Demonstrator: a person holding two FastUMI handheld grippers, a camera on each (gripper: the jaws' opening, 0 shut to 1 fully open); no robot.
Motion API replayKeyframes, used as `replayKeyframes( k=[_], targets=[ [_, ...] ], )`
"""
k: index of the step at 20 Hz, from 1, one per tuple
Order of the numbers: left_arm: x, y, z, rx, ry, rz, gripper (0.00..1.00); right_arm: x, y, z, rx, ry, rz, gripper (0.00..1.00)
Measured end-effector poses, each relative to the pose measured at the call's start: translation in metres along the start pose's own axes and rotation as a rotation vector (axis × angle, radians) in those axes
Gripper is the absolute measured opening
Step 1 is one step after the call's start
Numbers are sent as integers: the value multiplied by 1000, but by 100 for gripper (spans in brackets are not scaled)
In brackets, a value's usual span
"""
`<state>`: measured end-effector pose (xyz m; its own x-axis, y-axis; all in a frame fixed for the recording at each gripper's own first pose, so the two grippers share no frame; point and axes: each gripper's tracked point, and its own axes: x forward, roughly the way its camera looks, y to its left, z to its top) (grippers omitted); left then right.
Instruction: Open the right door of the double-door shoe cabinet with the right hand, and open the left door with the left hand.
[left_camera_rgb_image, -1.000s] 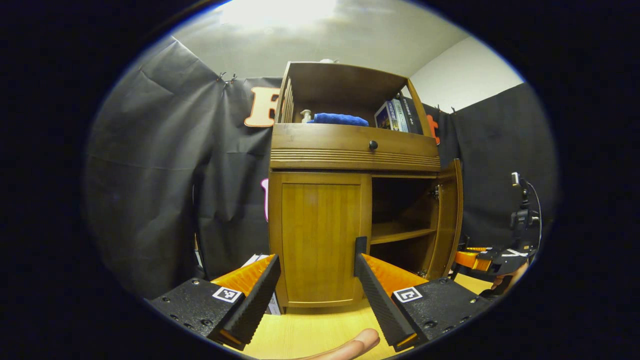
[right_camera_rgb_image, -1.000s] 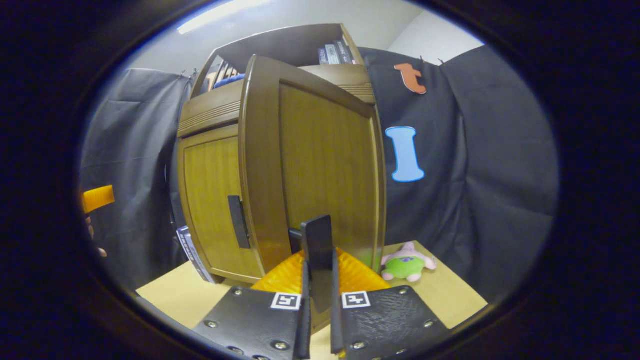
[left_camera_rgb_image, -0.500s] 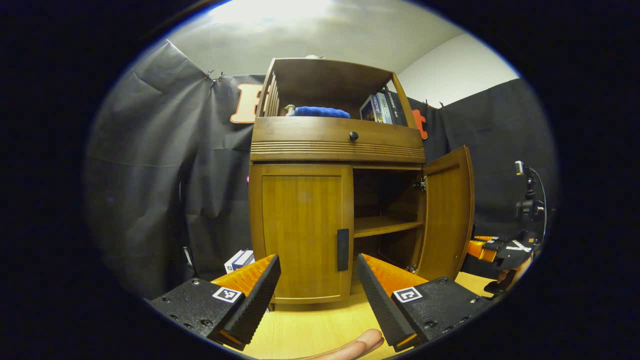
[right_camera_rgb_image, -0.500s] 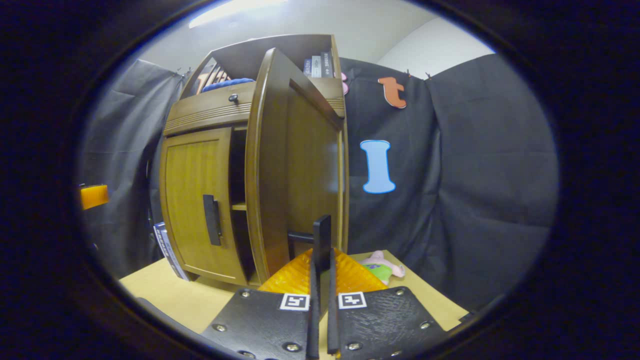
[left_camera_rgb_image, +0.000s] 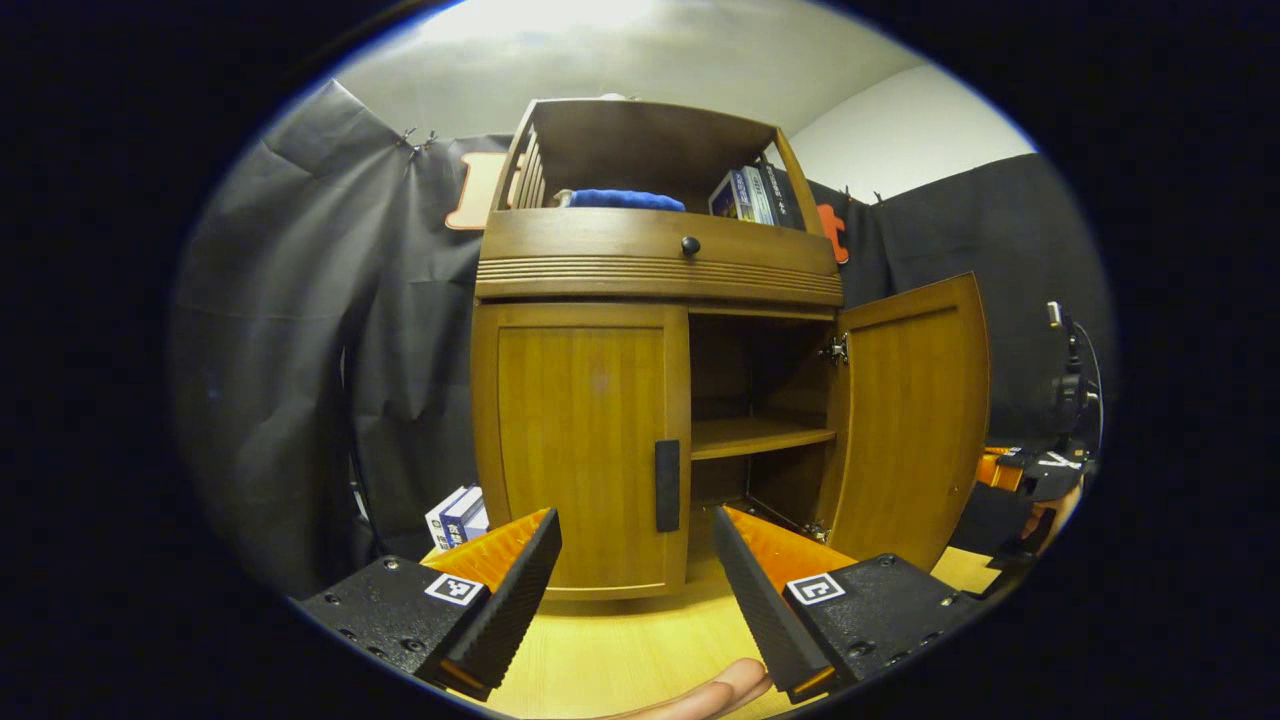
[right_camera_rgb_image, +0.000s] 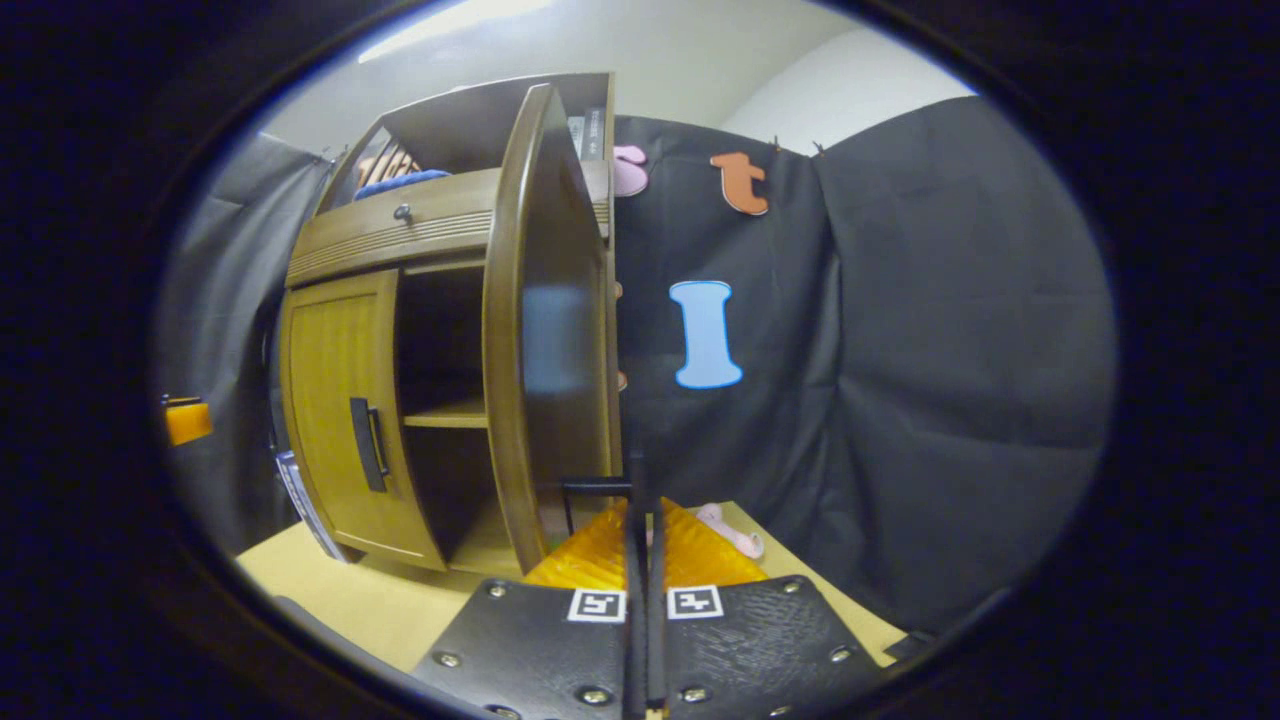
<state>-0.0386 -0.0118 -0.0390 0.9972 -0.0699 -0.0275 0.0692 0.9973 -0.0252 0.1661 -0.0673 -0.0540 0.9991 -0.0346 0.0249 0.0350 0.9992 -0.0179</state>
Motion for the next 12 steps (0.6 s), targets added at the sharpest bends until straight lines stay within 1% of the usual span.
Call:
replayKeyframes(
  k=[4, 7, 8, 9, 10, 11, 12],
  targets=[
    [9, -1, -4, 16, -5, 21, 91, 6, -27, 0, 15, 10, 68, 1],
    [22, -9, -9, -1, 8, 9, 91, 11, -36, -1, 43, 3, 111, 1],
    [27, -12, -10, -6, 10, 5, 91, 11, -37, -1, 45, 4, 118, 1],
    [33, -14, -11, -11, 10, 2, 95, 11, -37, 0, 37, 3, 121, 1],
    [40, -16, -11, -14, 7, 1, 95, 10, -37, 0, 30, 6, 123, 2],
    [48, -17, -13, -14, 6, 2, 91, 10, -38, 0, 26, 8, 122, 2],
    [57, -19, -15, -12, 2, 4, 91, 8, -38, 1, 26, 10, 122, 2]
  ],
)
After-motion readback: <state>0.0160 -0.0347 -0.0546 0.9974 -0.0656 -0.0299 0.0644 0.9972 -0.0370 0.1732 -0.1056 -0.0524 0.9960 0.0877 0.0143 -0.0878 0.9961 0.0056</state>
